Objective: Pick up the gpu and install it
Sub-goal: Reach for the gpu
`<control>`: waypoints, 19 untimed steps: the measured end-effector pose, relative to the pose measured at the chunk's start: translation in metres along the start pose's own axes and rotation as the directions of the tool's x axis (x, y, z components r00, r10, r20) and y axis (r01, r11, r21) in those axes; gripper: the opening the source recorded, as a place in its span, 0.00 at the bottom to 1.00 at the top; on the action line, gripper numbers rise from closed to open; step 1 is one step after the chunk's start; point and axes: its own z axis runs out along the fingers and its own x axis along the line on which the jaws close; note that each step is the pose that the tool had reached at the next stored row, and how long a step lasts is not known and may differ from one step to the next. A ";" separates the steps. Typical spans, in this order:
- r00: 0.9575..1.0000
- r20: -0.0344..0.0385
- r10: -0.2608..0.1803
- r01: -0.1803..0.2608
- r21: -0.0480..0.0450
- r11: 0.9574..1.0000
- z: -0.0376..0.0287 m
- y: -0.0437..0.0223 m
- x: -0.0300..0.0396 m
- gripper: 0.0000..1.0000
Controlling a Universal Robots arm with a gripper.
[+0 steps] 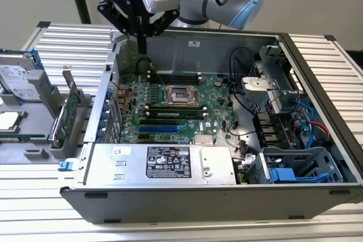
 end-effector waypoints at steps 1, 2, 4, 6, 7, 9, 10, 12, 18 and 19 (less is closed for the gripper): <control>1.000 0.000 0.000 0.000 0.000 1.000 0.0000 0.0000 0.0005 0.00; 1.000 0.000 0.000 0.000 0.000 1.000 0.0000 -0.0001 0.0011 0.00; 1.000 0.000 -0.001 0.001 0.000 1.000 0.0000 -0.0001 0.0017 0.00; 1.000 0.000 -0.001 0.001 0.000 1.000 0.0000 -0.0002 0.0022 0.00; 1.000 0.000 -0.001 0.001 0.000 1.000 0.0000 -0.0002 0.0023 0.00; 1.000 0.000 -0.001 0.001 0.000 1.000 0.0000 -0.0002 0.0023 0.00; 1.000 0.000 -0.001 0.001 0.000 1.000 0.0000 -0.0002 0.0023 0.00; 1.000 0.000 -0.001 0.001 0.000 1.000 -0.0001 -0.0002 0.0024 0.00; 1.000 0.000 -0.001 0.001 0.000 1.000 0.0000 -0.0002 0.0025 0.00; 1.000 0.000 -0.001 0.001 0.000 1.000 0.0000 -0.0002 0.0026 0.00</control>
